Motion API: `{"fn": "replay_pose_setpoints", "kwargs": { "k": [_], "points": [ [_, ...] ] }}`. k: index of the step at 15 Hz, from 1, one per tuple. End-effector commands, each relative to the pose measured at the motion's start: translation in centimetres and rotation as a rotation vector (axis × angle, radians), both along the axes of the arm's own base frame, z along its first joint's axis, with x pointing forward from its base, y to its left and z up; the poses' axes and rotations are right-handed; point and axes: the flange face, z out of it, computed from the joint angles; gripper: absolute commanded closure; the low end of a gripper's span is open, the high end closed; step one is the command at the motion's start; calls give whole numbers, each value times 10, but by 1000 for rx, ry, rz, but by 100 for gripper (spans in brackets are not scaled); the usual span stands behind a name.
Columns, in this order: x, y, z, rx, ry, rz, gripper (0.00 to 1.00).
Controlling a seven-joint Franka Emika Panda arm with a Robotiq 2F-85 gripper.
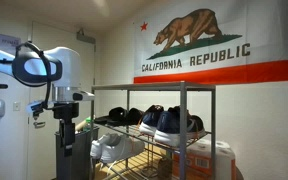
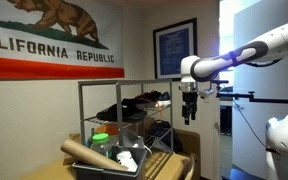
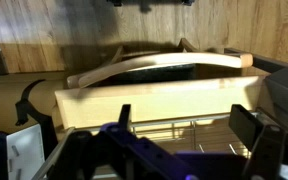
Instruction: Pick up the right white tennis shoe from the third shelf and put it on the topmost shelf
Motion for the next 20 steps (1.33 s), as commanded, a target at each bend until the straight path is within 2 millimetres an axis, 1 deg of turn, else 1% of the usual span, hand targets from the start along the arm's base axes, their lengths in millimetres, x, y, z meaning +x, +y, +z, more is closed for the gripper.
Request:
{"fn": "replay_pose_setpoints", "kwargs": {
  "k": [1, 13, 14, 16, 20],
  "points": [
    [0, 0, 1, 0, 1, 0, 0],
    [0, 0, 1, 0, 1, 0, 0],
    [0, 4, -3, -1, 11, 9, 0],
    [0, 19, -16, 24, 18, 45, 0],
    [-1, 66, -49, 84, 43, 130, 0]
  ]
}}
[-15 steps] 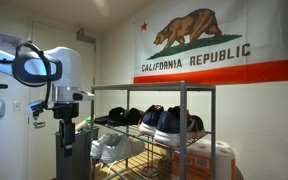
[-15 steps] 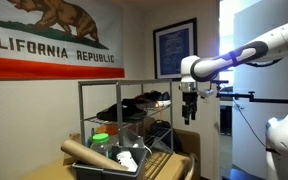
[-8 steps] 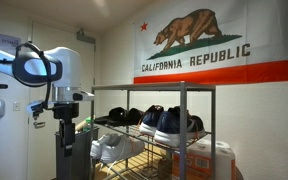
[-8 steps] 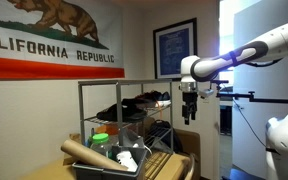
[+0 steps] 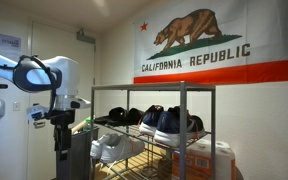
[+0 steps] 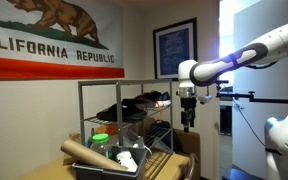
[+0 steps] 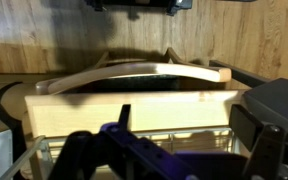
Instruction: Pick up the right white tennis shoe from the third shelf and put it on the topmost shelf
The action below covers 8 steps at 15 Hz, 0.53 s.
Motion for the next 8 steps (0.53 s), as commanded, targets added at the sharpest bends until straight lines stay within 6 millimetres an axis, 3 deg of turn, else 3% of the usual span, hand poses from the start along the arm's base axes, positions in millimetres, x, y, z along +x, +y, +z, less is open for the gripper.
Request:
{"fn": "replay_pose_setpoints", "kwargs": {
  "k": [1, 4, 8],
  "points": [
    [4, 40, -29, 55, 2, 77, 0],
    [15, 65, -45, 71, -56, 96, 0],
    [38, 79, -58, 65, -152, 101, 0]
  ]
}}
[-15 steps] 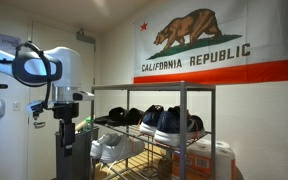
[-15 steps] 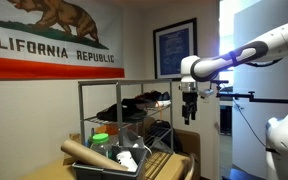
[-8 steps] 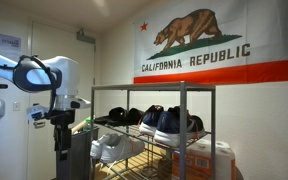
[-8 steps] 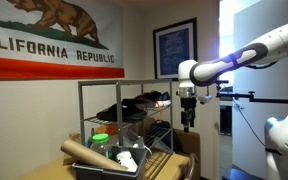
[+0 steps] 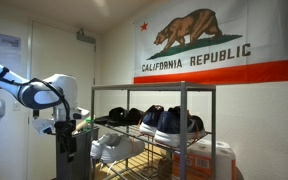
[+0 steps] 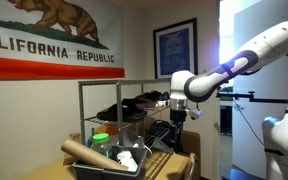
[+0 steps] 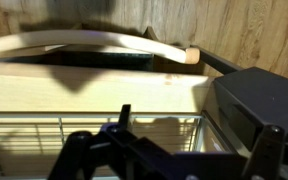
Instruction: Pick up the right white tennis shoe from the third shelf and put it on the topmost shelf
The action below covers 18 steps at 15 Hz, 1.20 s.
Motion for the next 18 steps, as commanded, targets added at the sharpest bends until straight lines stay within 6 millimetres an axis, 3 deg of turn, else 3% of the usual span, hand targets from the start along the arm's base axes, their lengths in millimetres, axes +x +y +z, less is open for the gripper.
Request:
{"fn": "replay_pose_setpoints", "kwargs": {
  "k": [1, 5, 9, 14, 18],
  "points": [
    [23, 10, -12, 12, -74, -5, 0],
    [43, 15, -23, 25, -164, -34, 0],
    [59, 11, -20, 45, -243, -125, 0],
    [69, -2, -17, 84, -299, -285, 0],
    [74, -1, -17, 113, -322, -370, 0]
  ]
}}
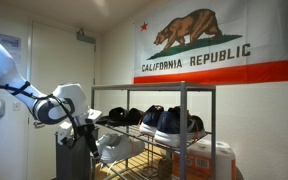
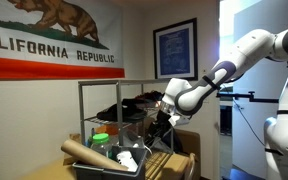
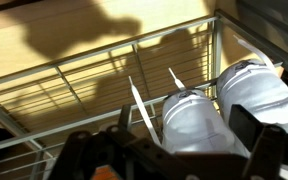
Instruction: Pick up the right white tennis shoe from the third shelf and put it on the topmost shelf
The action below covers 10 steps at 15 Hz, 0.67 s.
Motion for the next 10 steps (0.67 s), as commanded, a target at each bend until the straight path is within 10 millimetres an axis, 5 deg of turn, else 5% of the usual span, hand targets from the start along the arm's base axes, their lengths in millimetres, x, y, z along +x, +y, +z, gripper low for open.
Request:
{"fn": "replay_pose_setpoints", "kwargs": {
  "k": [1, 10],
  "points": [
    [9, 6, 4, 26, -34, -67, 0],
    [17, 13, 17, 17, -132, -186, 0]
  ]
}}
